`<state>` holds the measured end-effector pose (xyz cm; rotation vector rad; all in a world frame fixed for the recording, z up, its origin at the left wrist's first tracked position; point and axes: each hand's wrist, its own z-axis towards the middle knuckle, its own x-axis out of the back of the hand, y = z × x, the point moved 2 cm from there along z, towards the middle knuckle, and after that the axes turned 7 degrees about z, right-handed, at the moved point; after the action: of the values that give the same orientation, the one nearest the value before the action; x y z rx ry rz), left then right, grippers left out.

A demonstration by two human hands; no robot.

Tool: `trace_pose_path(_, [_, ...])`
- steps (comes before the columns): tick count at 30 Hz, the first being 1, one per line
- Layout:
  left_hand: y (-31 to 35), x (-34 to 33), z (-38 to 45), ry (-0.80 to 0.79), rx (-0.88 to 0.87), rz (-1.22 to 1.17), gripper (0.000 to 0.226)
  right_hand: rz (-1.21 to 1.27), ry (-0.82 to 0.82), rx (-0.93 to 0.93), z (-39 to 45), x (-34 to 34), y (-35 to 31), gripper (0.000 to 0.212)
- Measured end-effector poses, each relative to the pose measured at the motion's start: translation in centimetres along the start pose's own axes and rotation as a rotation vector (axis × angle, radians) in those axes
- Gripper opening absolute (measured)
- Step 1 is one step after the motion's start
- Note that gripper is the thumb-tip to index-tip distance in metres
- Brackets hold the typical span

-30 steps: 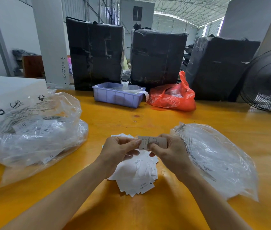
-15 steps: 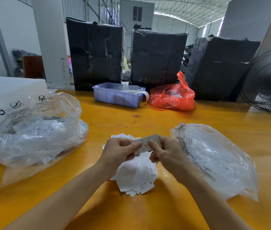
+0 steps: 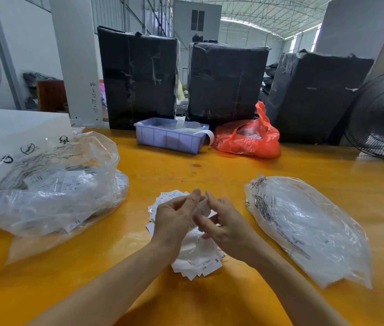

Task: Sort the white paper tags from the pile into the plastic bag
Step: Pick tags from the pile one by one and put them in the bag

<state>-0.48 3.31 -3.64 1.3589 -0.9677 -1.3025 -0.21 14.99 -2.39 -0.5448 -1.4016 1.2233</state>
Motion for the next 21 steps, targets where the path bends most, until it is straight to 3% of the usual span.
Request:
trace_pose_path(4, [0.5, 0.1, -0.2, -0.041, 0.025, -0.007, 0.027, 0.226, 0.165, 0.061, -0.2, 1.1, -0.2, 0.025])
trace_pose_path(8, [1.0, 0.6, 0.4, -0.113, 0.119, 0.074, 0.031, 0.448, 0.296, -0.026, -0.2, 2.3, 0.4, 0.009])
trace_pose_path(14, [1.7, 1.8, 0.9, -0.233, 0.191, 0.245, 0.019, 0.549, 0.390, -0.060, -0.2, 2.7, 0.4, 0.010])
trace_pose_path(21, [2.1, 2.5, 1.5, -0.294, 0.193, 0.283, 0.009, 0.532, 0.431, 0.012, -0.4, 2.8, 0.1, 0.007])
